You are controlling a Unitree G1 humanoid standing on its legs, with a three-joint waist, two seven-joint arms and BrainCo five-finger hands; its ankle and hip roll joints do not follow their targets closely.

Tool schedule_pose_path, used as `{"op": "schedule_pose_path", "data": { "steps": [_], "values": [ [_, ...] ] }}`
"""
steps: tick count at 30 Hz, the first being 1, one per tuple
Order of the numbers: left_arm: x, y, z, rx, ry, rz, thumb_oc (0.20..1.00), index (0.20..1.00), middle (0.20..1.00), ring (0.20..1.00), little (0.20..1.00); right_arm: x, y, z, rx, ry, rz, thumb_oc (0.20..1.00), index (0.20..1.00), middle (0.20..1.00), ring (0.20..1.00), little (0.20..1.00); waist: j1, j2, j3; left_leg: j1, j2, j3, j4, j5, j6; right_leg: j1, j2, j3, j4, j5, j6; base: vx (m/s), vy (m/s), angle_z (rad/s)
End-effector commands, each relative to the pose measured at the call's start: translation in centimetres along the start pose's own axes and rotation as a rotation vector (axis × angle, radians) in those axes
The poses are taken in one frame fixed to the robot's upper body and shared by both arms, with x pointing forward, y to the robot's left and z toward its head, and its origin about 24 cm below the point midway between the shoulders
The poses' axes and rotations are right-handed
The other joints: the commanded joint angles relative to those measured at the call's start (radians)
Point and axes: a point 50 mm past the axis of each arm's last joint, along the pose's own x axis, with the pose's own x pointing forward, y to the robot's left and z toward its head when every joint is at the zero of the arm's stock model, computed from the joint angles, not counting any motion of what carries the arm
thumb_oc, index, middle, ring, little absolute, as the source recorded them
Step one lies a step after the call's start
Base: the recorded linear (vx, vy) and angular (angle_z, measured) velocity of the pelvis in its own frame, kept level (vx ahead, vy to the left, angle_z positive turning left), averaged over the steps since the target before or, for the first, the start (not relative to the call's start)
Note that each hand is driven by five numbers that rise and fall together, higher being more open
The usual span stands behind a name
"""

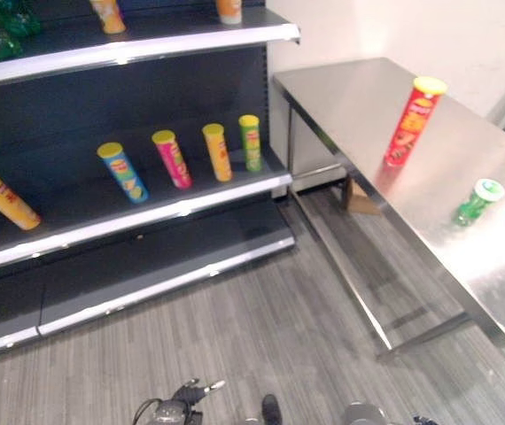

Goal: Put the goods on the table back onto the shelves and tidy them up.

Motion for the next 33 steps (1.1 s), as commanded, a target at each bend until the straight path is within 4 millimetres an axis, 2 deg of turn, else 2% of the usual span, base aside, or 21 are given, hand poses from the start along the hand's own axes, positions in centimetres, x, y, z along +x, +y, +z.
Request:
{"op": "schedule_pose_path", "data": {
  "steps": [1, 5, 6, 10, 11, 13, 16, 17, 19, 20, 21, 22, 23, 25, 27, 28, 29, 30, 31, 32, 33],
  "values": [
    [0.2, 0.0, 2.6, 0.003, -0.093, 0.002, 1.0, 1.0, 1.0, 1.0, 1.0, 0.1, -2.6, 0.4, 0.043, -0.001, -0.079, 1.0, 1.0, 1.0, 1.0, 1.0, -0.031, -0.013, 0.029, 0.034, 0.116, 0.059, 0.012, -0.036, -0.112, 0.004, 0.064, 0.077, -0.208, 0.209, 0.016, 0.15, -0.049, -0.04],
    [0.2, -0.3, 2.9, 0.004, -0.105, -0.005, 1.0, 1.0, 1.0, 1.0, 1.0, 0.0, -2.4, -0.9, 0.041, 0.037, -0.073, 1.0, 1.0, 1.0, 1.0, 1.0, -0.036, -0.024, 0.023, 0.042, 0.117, 0.062, 0.012, -0.034, -0.121, 0.043, 0.073, 0.094, -0.275, 0.226, 0.017, 0.09, -0.072, 0.11],
    [0.2, -0.6, 2.7, 0.004, -0.101, -0.015, 1.0, 1.0, 1.0, 1.0, 1.0, -0.1, -2.4, -1.6, 0.028, 0.061, -0.071, 1.0, 1.0, 1.0, 1.0, 1.0, -0.033, -0.025, 0.011, 0.045, 0.127, 0.063, 0.014, -0.03, -0.13, 0.072, 0.076, 0.07, -0.305, 0.231, 0.012, 0.07, -0.069, 0.15],
    [0.2, -1.1, 1.9, 0.022, -0.071, -0.028, 1.0, 1.0, 1.0, 1.0, 1.0, -0.3, -2.6, -2.6, 0.018, 0.099, -0.079, 1.0, 1.0, 1.0, 1.0, 1.0, -0.032, -0.027, -0.005, 0.059, 0.144, 0.055, 0.018, -0.028, -0.145, 0.127, 0.087, 0.034, -0.343, 0.226, 0.004, 0.12, -0.114, 0.28],
    [0.2, -1.2, 1.6, 0.022, -0.059, -0.029, 1.0, 1.0, 1.0, 1.0, 1.0, -0.4, -2.9, -3.4, 0.049, 0.13, -0.093, 1.0, 1.0, 1.0, 1.0, 1.0, -0.034, -0.026, -0.008, 0.065, 0.151, 0.059, 0.019, -0.029, -0.15, 0.143, 0.091, 0.026, -0.345, 0.219, 0.001, 0.15, -0.115, 0.15],
    [0.2, -1.2, 1.5, 0.018, -0.057, -0.029, 1.0, 1.0, 1.0, 1.0, 1.0, -0.5, -3.0, -3.8, 0.075, 0.144, -0.101, 1.0, 1.0, 1.0, 1.0, 1.0, -0.035, -0.025, -0.008, 0.07, 0.153, 0.061, 0.02, -0.03, -0.153, 0.148, 0.092, 0.024, -0.345, 0.217, 0.0, 0.07, -0.047, 0.07],
    [0.2, -0.9, 1.6, 0.001, -0.06, -0.022, 1.0, 1.0, 1.0, 1.0, 1.0, -1.0, -4.0, -6.3, 0.186, 0.229, -0.144, 1.0, 1.0, 1.0, 1.0, 1.0, -0.046, -0.022, -0.009, 0.077, 0.159, 0.066, 0.022, -0.032, -0.158, 0.157, 0.094, 0.016, -0.343, 0.208, -0.003, 0.07, -0.033, 0.0],
    [0.2, -0.7, 1.7, -0.005, -0.062, -0.02, 1.0, 1.0, 1.0, 1.0, 1.0, -1.7, -4.9, -8.4, 0.268, 0.294, -0.186, 1.0, 1.0, 1.0, 1.0, 1.0, -0.054, -0.02, -0.012, 0.08, 0.162, 0.07, 0.021, -0.033, -0.162, 0.16, 0.096, 0.012, -0.342, 0.205, -0.003, 0.09, -0.034, 0.01],
    [0.2, -0.3, 1.9, -0.007, -0.067, -0.018, 1.0, 1.0, 1.0, 1.0, 1.0, -2.8, -6.6, -10.8, 0.359, 0.371, -0.248, 1.0, 1.0, 1.0, 1.0, 1.0, -0.062, -0.021, -0.014, 0.08, 0.165, 0.072, 0.021, -0.031, -0.165, 0.16, 0.097, 0.01, -0.339, 0.203, -0.003, 0.06, -0.024, 0.02],
    [0.2, -0.3, 1.9, -0.007, -0.067, -0.019, 1.0, 1.0, 1.0, 1.0, 1.0, -2.8, -6.6, -10.8, 0.36, 0.371, -0.249, 1.0, 1.0, 1.0, 1.0, 1.0, -0.062, -0.02, -0.014, 0.08, 0.165, 0.072, 0.021, -0.031, -0.165, 0.16, 0.098, 0.01, -0.338, 0.203, -0.003, 0.05, -0.024, 0.03],
    [0.2, 0.0, 2.0, 0.001, -0.066, -0.017, 1.0, 1.0, 1.0, 1.0, 1.0, -4.4, -8.6, -13.6, 0.447, 0.458, -0.327, 1.0, 1.0, 1.0, 1.0, 1.0, -0.069, -0.022, -0.017, 0.08, 0.169, 0.074, 0.021, -0.031, -0.169, 0.162, 0.098, 0.004, -0.335, 0.199, -0.002, 0.04, -0.016, 0.02],
    [0.2, 0.0, 2.0, 0.001, -0.067, -0.017, 1.0, 1.0, 1.0, 1.0, 1.0, -4.4, -8.6, -13.6, 0.447, 0.458, -0.327, 1.0, 1.0, 1.0, 1.0, 1.0, -0.069, -0.022, -0.017, 0.08, 0.169, 0.074, 0.021, -0.031, -0.169, 0.162, 0.098, 0.004, -0.335, 0.199, -0.002, 0.07, -0.029, 0.02],
    [0.2, 0.3, 2.1, 0.016, -0.064, -0.015, 1.0, 1.0, 1.0, 1.0, 1.0, -6.3, -10.9, -16.0, 0.547, 0.531, -0.422, 1.0, 1.0, 1.0, 1.0, 1.0, -0.076, -0.025, -0.02, 0.08, 0.17, 0.073, 0.021, -0.031, -0.172, 0.164, 0.098, -0.001, -0.334, 0.198, 0.0, 0.05, -0.019, 0.03],
    [0.2, 0.4, 2.0, 0.04, -0.056, -0.018, 1.0, 1.0, 1.0, 1.0, 1.0, -8.6, -14.0, -17.9, 0.642, 0.576, -0.54, 1.0, 1.0, 1.0, 1.0, 1.0, -0.081, -0.026, -0.022, 0.085, 0.172, 0.072, 0.021, -0.035, -0.176, 0.174, 0.098, -0.009, -0.334, 0.193, 0.003, 0.05, -0.016, 0.03],
    [0.2, 0.4, 2.0, 0.049, -0.055, -0.018, 1.0, 1.0, 1.0, 1.0, 1.0, -9.5, -15.2, -18.3, 0.672, 0.581, -0.587, 1.0, 1.0, 1.0, 1.0, 1.0, -0.082, -0.026, -0.026, 0.082, 0.173, 0.071, 0.019, -0.032, -0.177, 0.172, 0.098, -0.012, -0.336, 0.194, 0.003, 0.02, -0.004, 0.11],
    [0.2, 0.4, 2.0, 0.049, -0.055, -0.019, 1.0, 1.0, 1.0, 1.0, 1.0, -9.5, -15.2, -18.3, 0.672, 0.581, -0.587, 1.0, 1.0, 1.0, 1.0, 1.0, -0.082, -0.025, -0.027, 0.082, 0.173, 0.071, 0.019, -0.032, -0.177, 0.172, 0.098, -0.012, -0.336, 0.194, 0.003, 0.06, 0.006, 0.12],
    [0.3, 0.2, 1.9, 0.032, -0.047, -0.006, 1.0, 1.0, 1.0, 1.0, 1.0, -11.0, -21.1, -16.3, 0.861, 0.37, -0.824, 1.0, 1.0, 1.0, 1.0, 1.0, -0.1, -0.026, -0.029, 0.091, 0.174, 0.076, 0.017, -0.039, -0.18, 0.18, 0.101, -0.013, -0.338, 0.19, 0.009, 0.05, 0.009, 0.03],
    [0.3, 0.1, 1.8, 0.021, -0.048, -0.001, 1.0, 1.0, 1.0, 1.0, 1.0, -11.1, -22.9, -14.8, 0.85, 0.258, -0.89, 1.0, 1.0, 1.0, 1.0, 1.0, -0.105, -0.025, -0.028, 0.092, 0.175, 0.079, 0.016, -0.041, -0.18, 0.179, 0.101, -0.01, -0.338, 0.19, 0.01, 0.04, 0.007, -0.09],
    [0.3, 0.1, 1.8, 0.023, -0.049, -0.001, 1.0, 1.0, 1.0, 1.0, 1.0, -11.1, -22.9, -14.8, 0.851, 0.26, -0.89, 1.0, 1.0, 1.0, 1.0, 1.0, -0.104, -0.025, -0.03, 0.089, 0.174, 0.079, 0.014, -0.037, -0.18, 0.176, 0.101, -0.01, -0.338, 0.192, 0.01, -0.01, 0.006, -0.05],
    [0.2, 0.0, 1.6, 0.006, -0.047, 0.004, 1.0, 1.0, 1.0, 1.0, 1.0, -11.6, -25.1, -12.7, 0.804, 0.127, -0.965, 1.0, 1.0, 1.0, 1.0, 1.0, -0.111, -0.023, -0.031, 0.09, 0.175, 0.083, 0.014, -0.038, -0.179, 0.173, 0.102, -0.005, -0.337, 0.192, 0.011, 0.0, 0.019, -0.03],
    [0.1, -0.3, 1.0, -0.022, -0.041, 0.008, 1.0, 1.0, 1.0, 1.0, 1.0, -14.6, -30.0, -6.7, 0.653, -0.194, -1.139, 1.0, 1.0, 1.0, 1.0, 1.0, -0.125, -0.02, -0.032, 0.097, 0.177, 0.092, 0.014, -0.048, -0.179, 0.171, 0.102, 0.004, -0.336, 0.188, 0.013, 0.0, 0.0, 0.0]
  ]
}}
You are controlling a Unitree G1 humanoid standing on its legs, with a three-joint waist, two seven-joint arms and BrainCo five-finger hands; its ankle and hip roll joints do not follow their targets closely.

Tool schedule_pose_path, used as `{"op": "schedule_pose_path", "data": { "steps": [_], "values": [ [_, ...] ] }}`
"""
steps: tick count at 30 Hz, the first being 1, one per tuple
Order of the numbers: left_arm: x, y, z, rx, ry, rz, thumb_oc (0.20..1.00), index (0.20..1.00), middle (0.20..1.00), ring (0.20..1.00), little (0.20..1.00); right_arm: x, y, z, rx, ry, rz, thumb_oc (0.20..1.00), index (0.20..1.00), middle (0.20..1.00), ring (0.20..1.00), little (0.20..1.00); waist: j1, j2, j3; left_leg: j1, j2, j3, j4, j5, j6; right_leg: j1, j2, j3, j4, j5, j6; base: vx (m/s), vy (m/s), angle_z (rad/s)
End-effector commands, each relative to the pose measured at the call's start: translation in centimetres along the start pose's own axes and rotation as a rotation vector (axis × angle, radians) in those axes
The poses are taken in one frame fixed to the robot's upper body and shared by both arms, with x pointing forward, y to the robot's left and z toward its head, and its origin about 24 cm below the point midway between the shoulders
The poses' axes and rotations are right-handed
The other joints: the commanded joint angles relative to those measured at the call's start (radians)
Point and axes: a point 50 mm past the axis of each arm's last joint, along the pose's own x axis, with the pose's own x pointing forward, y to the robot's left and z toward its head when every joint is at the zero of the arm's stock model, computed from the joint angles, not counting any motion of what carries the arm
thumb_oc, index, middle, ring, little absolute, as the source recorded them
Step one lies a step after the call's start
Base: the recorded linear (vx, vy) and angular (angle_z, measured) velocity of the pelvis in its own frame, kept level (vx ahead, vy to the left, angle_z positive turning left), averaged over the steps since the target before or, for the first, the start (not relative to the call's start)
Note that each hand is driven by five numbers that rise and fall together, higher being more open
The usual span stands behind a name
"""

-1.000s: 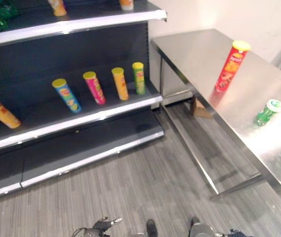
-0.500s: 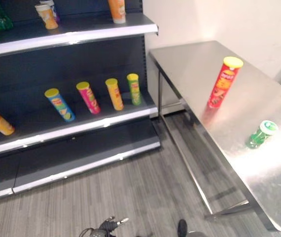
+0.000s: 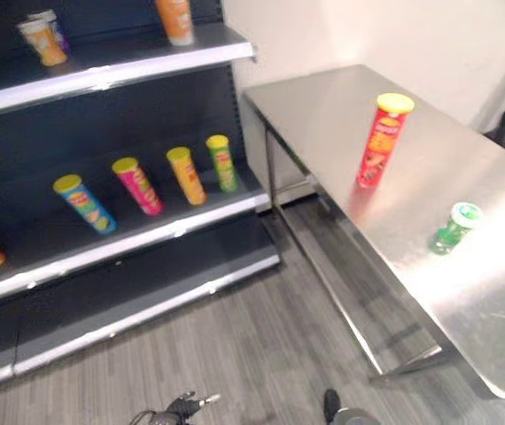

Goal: Put the goods on the table back onto the shelves and tidy them up.

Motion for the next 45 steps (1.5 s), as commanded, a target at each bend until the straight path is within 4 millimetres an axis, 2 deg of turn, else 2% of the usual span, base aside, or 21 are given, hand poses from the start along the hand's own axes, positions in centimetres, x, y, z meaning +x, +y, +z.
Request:
{"op": "schedule_pose_path", "data": {
  "steps": [1, 3, 4, 5, 8, 9, 10, 11, 12, 13, 15, 18, 19, 22, 26, 31, 44, 45],
  "values": [
    [0.3, -0.2, 1.9, -0.025, -0.054, 0.024, 1.0, 1.0, 1.0, 1.0, 1.0, -2.3, 1.4, 10.5, 0.041, -0.493, -0.076, 1.0, 1.0, 1.0, 1.0, 1.0, 0.007, -0.011, -0.005, 0.0, 0.069, 0.094, 0.014, 0.038, -0.08, 0.044, -0.038, 0.029, 0.029, -0.1, 0.085, -0.01, 0.015, -0.08],
    [0.2, -0.5, 1.8, -0.015, -0.059, 0.01, 1.0, 1.0, 1.0, 1.0, 1.0, -5.0, 2.4, 15.8, 0.026, -0.731, -0.073, 1.0, 1.0, 1.0, 1.0, 1.0, 0.015, -0.007, -0.004, 0.008, 0.07, 0.101, 0.018, 0.031, -0.08, 0.048, -0.037, 0.032, 0.029, -0.104, 0.084, -0.02, -0.001, -0.2],
    [0.2, -0.5, 1.8, -0.016, -0.06, 0.012, 1.0, 1.0, 1.0, 1.0, 1.0, -5.0, 2.5, 15.8, 0.026, -0.731, -0.072, 1.0, 1.0, 1.0, 1.0, 1.0, 0.014, -0.008, -0.005, 0.005, 0.069, 0.101, 0.016, 0.036, -0.079, 0.043, -0.038, 0.032, 0.028, -0.101, 0.083, -0.03, -0.02, -0.19],
    [0.2, -0.7, 1.8, -0.008, -0.067, -0.003, 1.0, 1.0, 1.0, 1.0, 1.0, -7.8, 3.4, 19.5, 0.036, -0.914, -0.032, 1.0, 1.0, 1.0, 1.0, 1.0, 0.026, -0.006, -0.006, 0.008, 0.071, 0.103, 0.018, 0.036, -0.079, 0.046, -0.037, 0.031, 0.029, -0.104, 0.081, 0.0, 0.0, 0.0],
    [0.1, -0.6, 1.9, 0.01, -0.08, -0.011, 1.0, 1.0, 1.0, 1.0, 1.0, -12.4, 5.1, 23.5, 0.005, -1.157, 0.061, 1.0, 1.0, 1.0, 1.0, 1.0, 0.042, -0.005, -0.006, 0.013, 0.077, 0.102, 0.022, 0.035, -0.082, 0.057, -0.035, 0.023, 0.03, -0.112, 0.076, 0.0, -0.019, 0.05],
    [0.1, -0.6, 1.9, 0.009, -0.08, -0.01, 1.0, 1.0, 1.0, 1.0, 1.0, -12.4, 5.1, 23.5, 0.006, -1.157, 0.062, 1.0, 1.0, 1.0, 1.0, 1.0, 0.041, -0.006, -0.007, 0.01, 0.076, 0.102, 0.021, 0.039, -0.081, 0.054, -0.035, 0.023, 0.03, -0.109, 0.075, -0.01, -0.022, 0.04],
    [0.1, -0.6, 1.9, 0.016, -0.085, -0.017, 1.0, 1.0, 1.0, 1.0, 1.0, -13.7, 5.3, 24.5, 0.004, -1.22, 0.083, 1.0, 1.0, 1.0, 1.0, 1.0, 0.051, -0.006, -0.009, 0.009, 0.078, 0.101, 0.021, 0.041, -0.082, 0.056, -0.035, 0.02, 0.029, -0.11, 0.074, -0.01, -0.037, 0.14],
    [0.1, -0.7, 1.9, 0.02, -0.091, -0.027, 1.0, 1.0, 1.0, 1.0, 1.0, -15.6, 6.8, 25.7, -0.046, -1.305, 0.156, 1.0, 1.0, 1.0, 1.0, 1.0, 0.067, -0.007, -0.01, 0.009, 0.082, 0.098, 0.022, 0.046, -0.085, 0.063, -0.033, 0.01, 0.029, -0.114, 0.07, -0.01, -0.049, 0.19],
    [0.1, -0.6, 1.8, 0.022, -0.086, -0.029, 1.0, 1.0, 1.0, 1.0, 1.0, -16.4, 7.4, 26.1, -0.075, -1.336, 0.19, 1.0, 1.0, 1.0, 1.0, 1.0, 0.074, -0.008, -0.011, 0.007, 0.084, 0.096, 0.022, 0.049, -0.088, 0.064, -0.032, 0.005, 0.03, -0.115, 0.069, 0.0, -0.039, 0.17],
    [0.1, -0.6, 1.7, 0.02, -0.086, -0.029, 1.0, 1.0, 1.0, 1.0, 1.0, -16.4, 7.5, 26.1, -0.076, -1.337, 0.192, 1.0, 1.0, 1.0, 1.0, 1.0, 0.071, -0.009, -0.012, 0.007, 0.084, 0.096, 0.022, 0.049, -0.088, 0.064, -0.032, 0.005, 0.03, -0.115, 0.068, 0.0, -0.046, 0.18],
    [0.0, -0.6, 1.1, 0.027, -0.069, -0.036, 1.0, 1.0, 1.0, 1.0, 1.0, -17.6, 9.7, 26.5, -0.151, -1.365, 0.303, 1.0, 1.0, 1.0, 1.0, 1.0, 0.097, -0.012, -0.012, 0.005, 0.09, 0.088, 0.023, 0.058, -0.093, 0.073, -0.028, -0.01, 0.029, -0.12, 0.062, 0.0, -0.059, 0.13],
    [-0.1, -0.5, 0.6, 0.021, -0.055, -0.036, 1.0, 1.0, 1.0, 1.0, 1.0, -17.8, 11.0, 26.5, -0.175, -1.352, 0.364, 1.0, 1.0, 1.0, 1.0, 1.0, 0.107, -0.015, -0.01, 0.004, 0.093, 0.081, 0.023, 0.062, -0.097, 0.079, -0.023, -0.019, 0.027, -0.122, 0.058, 0.0, -0.043, 0.14],
    [-0.1, -0.4, 0.2, 0.02, -0.042, -0.036, 1.0, 1.0, 1.0, 1.0, 1.0, -17.9, 12.1, 26.3, -0.206, -1.34, 0.418, 1.0, 1.0, 1.0, 1.0, 1.0, 0.12, -0.016, -0.007, 0.003, 0.097, 0.076, 0.023, 0.068, -0.1, 0.085, -0.02, -0.026, 0.025, -0.125, 0.055, 0.0, -0.057, 0.23],
    [-0.2, -0.4, -0.3, 0.01, -0.026, -0.033, 1.0, 1.0, 1.0, 1.0, 1.0, -18.4, 13.1, 26.2, -0.227, -1.345, 0.473, 1.0, 1.0, 1.0, 1.0, 1.0, 0.128, -0.016, -0.004, 0.004, 0.101, 0.068, 0.024, 0.07, -0.104, 0.092, -0.015, -0.036, 0.021, -0.129, 0.051, 0.02, -0.059, 0.1],
    [-0.2, -0.5, -0.6, 0.003, -0.016, -0.033, 1.0, 1.0, 1.0, 1.0, 1.0, -18.8, 13.7, 26.1, -0.228, -1.342, 0.529, 1.0, 1.0, 1.0, 1.0, 1.0, 0.133, -0.015, 0.0, 0.001, 0.103, 0.058, 0.026, 0.075, -0.108, 0.098, -0.013, -0.044, 0.02, -0.133, 0.048, 0.01, -0.034, 0.13],
    [-0.3, -0.7, -0.9, 0.005, -0.008, -0.043, 1.0, 1.0, 1.0, 1.0, 1.0, -18.9, 14.7, 25.6, -0.319, -1.338, 0.558, 1.0, 1.0, 1.0, 1.0, 1.0, 0.142, -0.013, 0.002, 0.0, 0.108, 0.055, 0.025, 0.081, -0.112, 0.106, -0.01, -0.059, 0.02, -0.136, 0.044, 0.01, -0.033, 0.08],
    [-0.2, -0.6, -0.1, 0.01, -0.042, -0.035, 1.0, 1.0, 1.0, 1.0, 1.0, -18.9, 16.0, 25.5, -0.455, -1.337, 0.544, 1.0, 1.0, 1.0, 1.0, 1.0, 0.15, -0.011, 0.005, -0.004, 0.119, 0.047, 0.02, 0.096, -0.123, 0.11, -0.003, -0.081, 0.024, -0.143, 0.039, 0.0, -0.009, 0.02],
    [-0.2, -0.5, -0.1, 0.009, -0.043, -0.031, 1.0, 1.0, 1.0, 1.0, 1.0, -18.9, 16.1, 25.5, -0.461, -1.338, 0.545, 0.743, 0.743, 0.743, 0.743, 0.743, 0.15, -0.011, 0.005, -0.004, 0.12, 0.046, 0.02, 0.097, -0.124, 0.111, -0.002, -0.081, 0.024, -0.143, 0.038, 0.0, -0.028, 0.07]
  ]
}}
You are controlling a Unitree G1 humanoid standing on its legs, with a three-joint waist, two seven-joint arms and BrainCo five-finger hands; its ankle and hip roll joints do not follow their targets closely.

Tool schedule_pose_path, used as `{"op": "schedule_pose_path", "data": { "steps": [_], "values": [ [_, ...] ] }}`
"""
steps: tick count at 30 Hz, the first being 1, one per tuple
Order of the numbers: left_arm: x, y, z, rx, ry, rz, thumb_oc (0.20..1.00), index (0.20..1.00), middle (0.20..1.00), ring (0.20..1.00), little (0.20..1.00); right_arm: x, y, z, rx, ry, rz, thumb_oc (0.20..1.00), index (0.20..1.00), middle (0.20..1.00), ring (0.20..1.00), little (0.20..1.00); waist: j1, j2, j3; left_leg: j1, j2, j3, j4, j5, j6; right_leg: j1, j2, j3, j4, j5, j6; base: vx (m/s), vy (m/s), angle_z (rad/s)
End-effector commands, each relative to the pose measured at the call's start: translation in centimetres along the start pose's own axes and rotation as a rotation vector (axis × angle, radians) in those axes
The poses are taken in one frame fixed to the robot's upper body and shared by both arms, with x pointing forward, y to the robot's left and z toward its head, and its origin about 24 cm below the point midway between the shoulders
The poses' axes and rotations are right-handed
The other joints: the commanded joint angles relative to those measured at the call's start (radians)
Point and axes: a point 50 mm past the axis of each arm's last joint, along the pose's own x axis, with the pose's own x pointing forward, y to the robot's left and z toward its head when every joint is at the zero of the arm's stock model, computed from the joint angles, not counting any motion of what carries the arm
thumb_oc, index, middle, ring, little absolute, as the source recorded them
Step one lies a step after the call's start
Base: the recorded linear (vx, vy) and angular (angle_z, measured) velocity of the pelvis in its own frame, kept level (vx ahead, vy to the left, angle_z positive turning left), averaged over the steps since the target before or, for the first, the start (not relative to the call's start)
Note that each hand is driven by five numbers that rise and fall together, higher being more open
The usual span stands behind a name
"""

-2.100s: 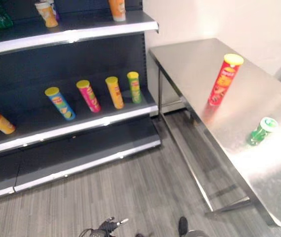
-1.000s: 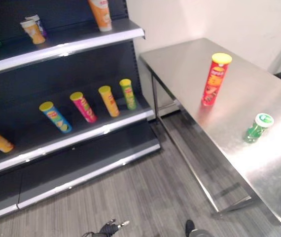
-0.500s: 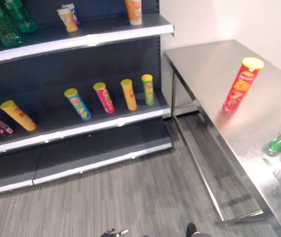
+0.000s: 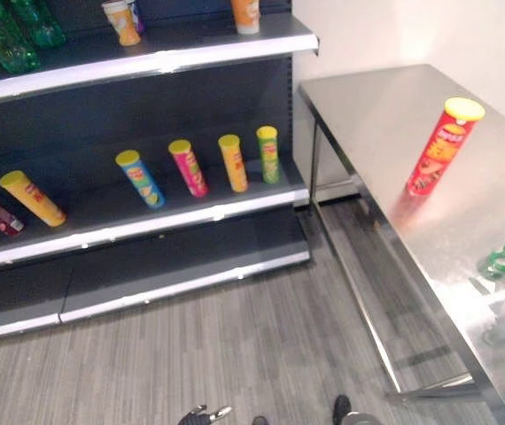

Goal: Put the goods on the table back onto the shelves and tidy them up.

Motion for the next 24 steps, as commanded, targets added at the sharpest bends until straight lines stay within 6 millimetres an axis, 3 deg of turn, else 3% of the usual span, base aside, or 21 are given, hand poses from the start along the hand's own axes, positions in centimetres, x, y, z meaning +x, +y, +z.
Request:
{"op": "schedule_pose_path", "data": {
  "steps": [1, 2, 8, 14, 17, 18, 19, 24],
  "values": [
    [0.2, 1.7, 2.2, 0.054, -0.057, 0.04, 1.0, 1.0, 1.0, 1.0, 1.0, 1.3, -2.2, 2.5, -0.082, -0.084, -0.037, 0.319, 0.319, 0.319, 0.319, 0.319, 0.029, -0.031, -0.032, -0.01, 0.12, 0.124, 0.019, 0.071, -0.107, 0.051, 0.008, 0.014, 0.024, -0.131, 0.035, 0.01, -0.036, 0.07],
    [0.2, 1.7, 2.1, 0.056, -0.053, 0.041, 1.0, 1.0, 1.0, 1.0, 1.0, 1.3, -2.1, 2.4, -0.092, -0.077, -0.032, 0.2, 0.2, 0.2, 0.2, 0.2, 0.031, -0.031, -0.032, -0.01, 0.122, 0.124, 0.019, 0.072, -0.107, 0.053, 0.01, 0.013, 0.022, -0.132, 0.033, 0.01, -0.026, 0.05],
    [0.2, 1.8, 1.8, 0.046, -0.046, 0.044, 1.0, 1.0, 1.0, 1.0, 1.0, 1.3, -2.1, 2.6, -0.093, -0.088, -0.043, 0.2, 0.2, 0.2, 0.2, 0.2, 0.032, -0.03, -0.031, -0.01, 0.128, 0.122, 0.019, 0.076, -0.111, 0.057, 0.015, 0.01, 0.019, -0.136, 0.03, 0.0, -0.016, 0.01],
    [0.1, 1.7, 1.5, 0.029, -0.038, 0.049, 1.0, 1.0, 1.0, 1.0, 1.0, 0.3, -3.5, 3.5, -0.082, -0.159, -0.137, 0.2, 0.2, 0.2, 0.2, 0.2, 0.026, -0.024, -0.03, -0.007, 0.135, 0.123, 0.02, 0.077, -0.114, 0.063, 0.021, 0.006, 0.018, -0.144, 0.026, 0.01, -0.018, 0.0],
    [0.1, 1.8, 1.3, 0.011, -0.041, 0.061, 1.0, 1.0, 1.0, 1.0, 1.0, -1.2, -5.3, 5.6, -0.03, -0.295, -0.256, 0.2, 0.2, 0.2, 0.2, 0.2, 0.012, -0.017, -0.028, -0.006, 0.14, 0.125, 0.022, 0.079, -0.116, 0.062, 0.026, 0.008, 0.018, -0.149, 0.024, 0.01, -0.013, 0.01],
    [0.1, 1.8, 1.4, 0.015, -0.041, 0.06, 1.0, 1.0, 1.0, 1.0, 1.0, -1.3, -5.3, 5.5, -0.03, -0.291, -0.258, 0.2, 0.2, 0.2, 0.2, 0.2, 0.015, -0.017, -0.028, -0.006, 0.14, 0.124, 0.023, 0.079, -0.116, 0.062, 0.026, 0.007, 0.018, -0.149, 0.024, 0.01, -0.041, 0.02],
    [0.1, 1.9, 1.5, 0.002, -0.049, 0.063, 1.0, 1.0, 1.0, 1.0, 1.0, -2.1, -6.1, 7.0, 0.003, -0.38, -0.305, 0.2, 0.2, 0.2, 0.2, 0.2, 0.009, -0.014, -0.028, -0.009, 0.143, 0.123, 0.024, 0.082, -0.118, 0.062, 0.029, 0.008, 0.018, -0.153, 0.021, 0.0, 0.0, 0.0],
    [0.0, 1.8, 1.7, -0.004, -0.062, 0.058, 1.0, 1.0, 1.0, 1.0, 1.0, -3.6, -6.6, 9.4, 0.023, -0.518, -0.326, 0.2, 0.2, 0.2, 0.2, 0.2, 0.009, -0.008, -0.03, -0.015, 0.149, 0.117, 0.024, 0.09, -0.123, 0.061, 0.035, 0.004, 0.017, -0.157, 0.018, 0.0, -0.035, 0.04]
  ]
}}
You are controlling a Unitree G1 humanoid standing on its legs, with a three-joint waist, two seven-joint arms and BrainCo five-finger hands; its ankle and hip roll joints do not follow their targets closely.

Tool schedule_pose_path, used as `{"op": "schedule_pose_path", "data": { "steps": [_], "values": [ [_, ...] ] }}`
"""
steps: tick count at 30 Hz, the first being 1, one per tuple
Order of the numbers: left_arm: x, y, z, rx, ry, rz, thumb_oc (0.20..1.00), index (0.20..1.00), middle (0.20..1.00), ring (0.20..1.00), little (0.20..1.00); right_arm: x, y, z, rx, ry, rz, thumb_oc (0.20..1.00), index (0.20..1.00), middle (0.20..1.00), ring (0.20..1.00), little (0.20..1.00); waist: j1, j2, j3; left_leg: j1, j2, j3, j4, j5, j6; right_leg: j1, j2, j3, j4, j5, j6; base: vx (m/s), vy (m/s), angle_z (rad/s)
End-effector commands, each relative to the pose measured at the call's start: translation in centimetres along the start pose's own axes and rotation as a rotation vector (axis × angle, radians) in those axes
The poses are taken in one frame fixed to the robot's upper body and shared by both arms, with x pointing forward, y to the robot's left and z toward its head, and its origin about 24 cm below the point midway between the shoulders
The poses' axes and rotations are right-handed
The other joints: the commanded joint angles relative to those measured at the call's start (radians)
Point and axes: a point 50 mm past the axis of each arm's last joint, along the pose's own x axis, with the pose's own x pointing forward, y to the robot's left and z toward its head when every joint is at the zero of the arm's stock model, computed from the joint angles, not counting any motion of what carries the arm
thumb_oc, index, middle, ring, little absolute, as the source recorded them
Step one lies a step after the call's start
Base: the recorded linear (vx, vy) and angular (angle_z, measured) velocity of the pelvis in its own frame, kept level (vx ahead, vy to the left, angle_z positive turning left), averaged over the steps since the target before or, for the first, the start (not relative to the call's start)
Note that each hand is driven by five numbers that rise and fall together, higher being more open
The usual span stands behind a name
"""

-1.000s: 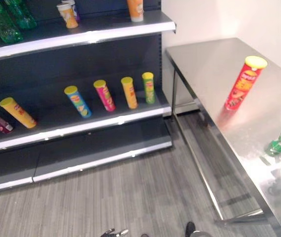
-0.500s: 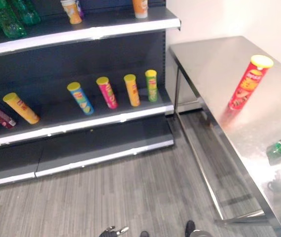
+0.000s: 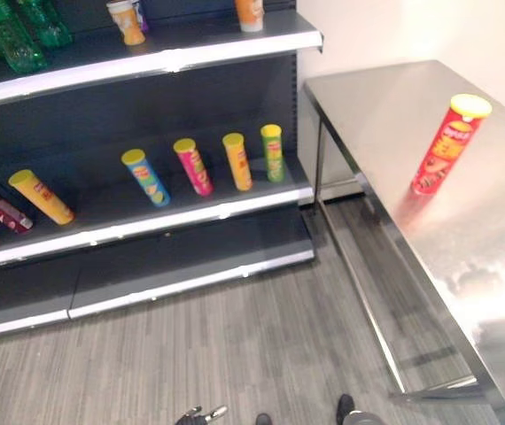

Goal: Put the goods on the table back onto the shelves and tidy them up.

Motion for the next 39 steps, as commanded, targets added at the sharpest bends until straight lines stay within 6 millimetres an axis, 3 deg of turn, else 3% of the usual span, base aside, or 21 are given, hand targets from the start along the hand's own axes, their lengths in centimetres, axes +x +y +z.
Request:
{"op": "schedule_pose_path", "data": {
  "steps": [1, 2, 5, 9, 10, 16, 25, 32, 36, 39],
  "values": [
    [0.3, 1.2, 2.4, 0.048, -0.067, 0.031, 1.0, 1.0, 1.0, 1.0, 1.0, 1.0, -1.2, 5.1, 0.032, -0.265, -0.049, 0.2, 0.2, 0.2, 0.2, 0.2, 0.016, -0.025, -0.037, -0.025, 0.151, 0.124, 0.024, 0.102, -0.122, 0.046, 0.037, 0.015, 0.016, -0.156, 0.018, -0.07, -0.05, 0.11],
    [0.4, 0.9, 2.9, 0.052, -0.09, 0.017, 1.0, 1.0, 1.0, 1.0, 1.0, 0.3, -0.4, 7.2, 0.095, -0.372, -0.001, 0.2, 0.2, 0.2, 0.2, 0.2, 0.018, -0.023, -0.032, -0.048, 0.158, 0.125, 0.024, 0.119, -0.129, 0.04, 0.039, -0.001, 0.014, -0.157, 0.016, -0.1, -0.049, 0.15],
    [0.5, 0.3, 4.0, 0.058, -0.124, -0.001, 1.0, 1.0, 1.0, 1.0, 1.0, -0.3, 0.6, 8.1, 0.145, -0.411, 0.031, 0.2, 0.2, 0.2, 0.2, 0.2, 0.008, -0.028, -0.024, -0.097, 0.169, 0.191, 0.054, 0.141, -0.118, 0.041, 0.026, -0.04, 0.012, -0.158, 0.015, -0.08, 0.0, 0.42],
    [0.5, -0.2, 4.1, 0.073, -0.125, -0.014, 1.0, 1.0, 1.0, 1.0, 1.0, -0.8, 2.5, 8.5, 0.196, -0.418, 0.089, 0.2, 0.2, 0.2, 0.2, 0.2, 0.005, -0.025, -0.019, -0.115, 0.176, 0.275, 0.099, 0.126, -0.098, 0.05, 0.014, -0.063, 0.014, -0.159, 0.017, -0.01, 0.031, 0.72],
    [0.5, -0.5, 3.4, 0.087, -0.102, -0.015, 1.0, 1.0, 1.0, 1.0, 1.0, -1.1, 4.3, 8.6, 0.241, -0.412, 0.143, 0.2, 0.2, 0.2, 0.2, 0.2, 0.005, -0.018, -0.027, -0.101, 0.167, 0.279, 0.101, 0.112, -0.092, 0.06, 0.01, -0.065, 0.014, -0.156, 0.02, 0.07, 0.098, 0.3],
    [0.5, -0.2, 3.0, 0.123, -0.083, 0.0, 1.0, 1.0, 1.0, 1.0, 1.0, -0.9, 6.6, 10.5, 0.192, -0.481, 0.271, 0.2, 0.2, 0.2, 0.2, 0.2, 0.017, -0.017, -0.034, -0.068, 0.136, 0.277, 0.076, 0.082, -0.077, 0.061, -0.02, -0.06, 0.02, -0.137, 0.04, 0.03, 0.105, 0.1],
    [0.5, 0.3, 2.9, 0.106, -0.082, 0.018, 1.0, 1.0, 1.0, 1.0, 1.0, 0.1, 7.0, 11.5, 0.175, -0.516, 0.284, 0.2, 0.2, 0.2, 0.2, 0.2, 0.045, -0.027, -0.044, -0.053, 0.082, 0.262, 0.061, 0.048, -0.045, 0.044, -0.069, -0.057, 0.046, -0.119, 0.067, 0.02, 0.107, -0.01],
    [0.3, 0.8, 2.2, 0.09, -0.062, 0.035, 1.0, 1.0, 1.0, 1.0, 1.0, 1.1, 8.0, 13.2, 0.18, -0.566, 0.304, 0.2, 0.2, 0.2, 0.2, 0.2, 0.086, -0.038, -0.049, -0.057, 0.021, 0.245, 0.061, 0.006, 0.0, 0.003, -0.133, -0.041, 0.101, -0.097, 0.104, 0.02, 0.17, -0.09],
    [0.3, 1.4, 2.6, 0.106, -0.075, 0.044, 1.0, 1.0, 1.0, 1.0, 1.0, 2.1, 7.3, 15.0, 0.095, -0.647, 0.296, 0.2, 0.2, 0.2, 0.2, 0.2, 0.113, -0.036, -0.023, -0.045, -0.022, 0.227, 0.054, -0.018, 0.041, -0.092, -0.218, -0.03, 0.328, -0.073, 0.125, -0.01, 0.2, -0.05],
    [0.3, 1.7, 2.8, 0.114, -0.077, 0.05, 1.0, 1.0, 1.0, 1.0, 1.0, 2.4, 6.8, 15.2, 0.07, -0.655, 0.281, 0.2, 0.2, 0.2, 0.2, 0.2, 0.11, -0.038, -0.012, -0.029, -0.039, 0.206, 0.044, -0.025, 0.053, -0.13, -0.237, -0.019, 0.432, -0.047, 0.119, 0.05, 0.118, 0.21]
  ]
}}
